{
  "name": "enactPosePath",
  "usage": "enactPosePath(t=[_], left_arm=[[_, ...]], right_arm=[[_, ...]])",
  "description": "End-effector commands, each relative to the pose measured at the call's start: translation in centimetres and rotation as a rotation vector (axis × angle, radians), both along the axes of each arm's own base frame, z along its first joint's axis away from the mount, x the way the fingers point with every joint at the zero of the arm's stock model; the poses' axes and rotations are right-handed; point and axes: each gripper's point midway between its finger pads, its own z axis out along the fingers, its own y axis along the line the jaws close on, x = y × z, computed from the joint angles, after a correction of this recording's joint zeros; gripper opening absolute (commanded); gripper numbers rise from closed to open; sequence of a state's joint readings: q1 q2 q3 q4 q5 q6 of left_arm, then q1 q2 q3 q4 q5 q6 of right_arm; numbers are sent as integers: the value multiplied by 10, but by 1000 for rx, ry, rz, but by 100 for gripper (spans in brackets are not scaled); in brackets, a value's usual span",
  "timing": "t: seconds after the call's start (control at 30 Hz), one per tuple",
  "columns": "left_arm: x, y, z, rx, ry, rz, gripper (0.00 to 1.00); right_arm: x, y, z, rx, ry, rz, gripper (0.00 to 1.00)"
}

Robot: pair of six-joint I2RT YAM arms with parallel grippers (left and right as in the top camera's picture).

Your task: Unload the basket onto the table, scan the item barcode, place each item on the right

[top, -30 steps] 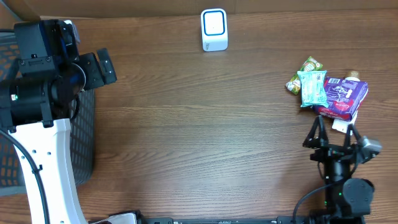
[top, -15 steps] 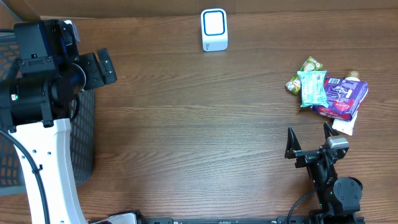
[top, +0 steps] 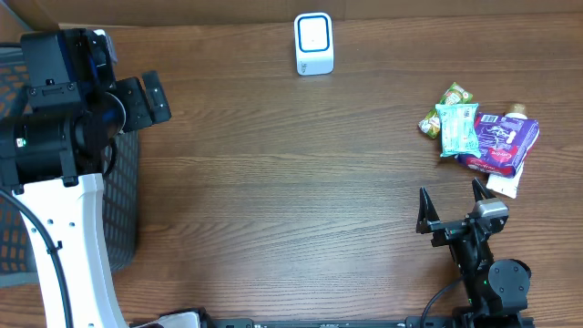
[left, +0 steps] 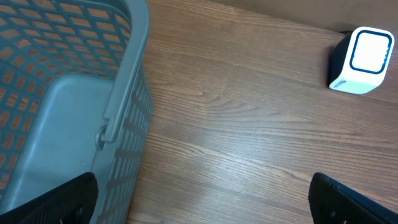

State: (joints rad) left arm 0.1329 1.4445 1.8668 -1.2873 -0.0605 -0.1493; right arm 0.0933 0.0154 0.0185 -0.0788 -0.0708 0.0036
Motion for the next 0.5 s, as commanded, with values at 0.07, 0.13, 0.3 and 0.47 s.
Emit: enactPosePath(t=[0.07, 0.13, 0.3, 0.47], left_arm=[[1, 0, 0, 8, 1, -15, 99], [1, 0, 0, 8, 1, -15, 99], [-4, 0, 6, 10, -14, -15, 100], [-24, -4, 19, 61, -74, -59, 100]], right_arm=[[0, 2, -2, -4, -5, 7, 100], [0, 2, -2, -4, -5, 7, 100], [0, 2, -2, -4, -5, 7, 100], [0, 2, -2, -4, -5, 7, 100]])
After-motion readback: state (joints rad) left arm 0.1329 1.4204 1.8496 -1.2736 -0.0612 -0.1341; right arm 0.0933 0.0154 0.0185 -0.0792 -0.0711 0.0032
